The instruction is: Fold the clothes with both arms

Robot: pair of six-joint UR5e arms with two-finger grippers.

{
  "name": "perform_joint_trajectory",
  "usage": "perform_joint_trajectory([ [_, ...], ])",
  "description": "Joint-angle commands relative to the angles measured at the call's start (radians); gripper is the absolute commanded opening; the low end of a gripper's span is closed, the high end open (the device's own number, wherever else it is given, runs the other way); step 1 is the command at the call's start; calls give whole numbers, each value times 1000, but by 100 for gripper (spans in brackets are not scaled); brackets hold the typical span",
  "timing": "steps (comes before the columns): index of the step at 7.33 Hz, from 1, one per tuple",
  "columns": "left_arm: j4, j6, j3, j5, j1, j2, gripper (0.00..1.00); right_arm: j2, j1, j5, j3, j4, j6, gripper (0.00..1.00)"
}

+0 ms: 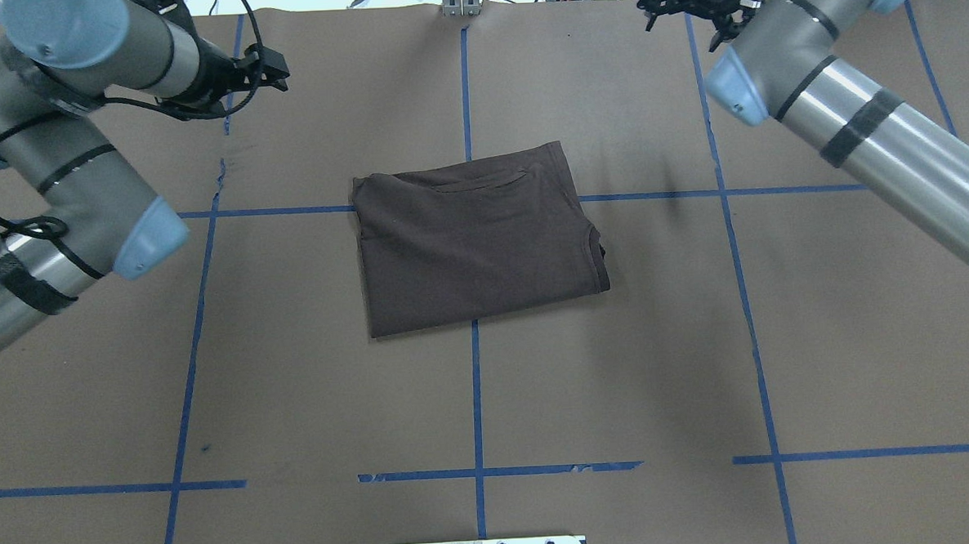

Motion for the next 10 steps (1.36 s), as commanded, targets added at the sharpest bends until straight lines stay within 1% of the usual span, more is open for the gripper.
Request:
perform_joint_trajectory([
  [1, 21, 324, -111, -150, -181, 184, 100, -171, 167, 58, 124, -136, -480, 100],
  [2, 47, 512, -169, -171, -254, 286, 100, -232, 250, 122, 138, -174, -652, 100],
  [3, 108, 716, -205, -182, -336, 353, 100, -310, 321, 189, 152, -182, -809, 100],
  [4, 201, 911, -206, -191, -418, 370, 100, -379, 381, 216, 154, -186, -975, 100],
  [5, 308, 1130, -206, -191, -503, 372, 100, -445, 433, 219, 155, -196, -1116, 100],
  [6, 399, 1318, -208, -193, -557, 373, 100, -491, 489, 251, 172, -227, -1248, 100],
  [7, 415, 1400, -220, -222, -574, 410, 100, -547, 571, 282, 230, -299, -1321, 100],
  [8, 385, 1392, -197, -319, -562, 476, 100, -693, 588, 276, 393, -306, -1305, 100],
  [9, 296, 1393, -74, -316, -562, 475, 100, -761, 584, 276, 433, -301, -1309, 100],
  [10, 233, 1399, 3, -311, -562, 475, 100, -771, 584, 264, 430, -303, -1320, 100],
])
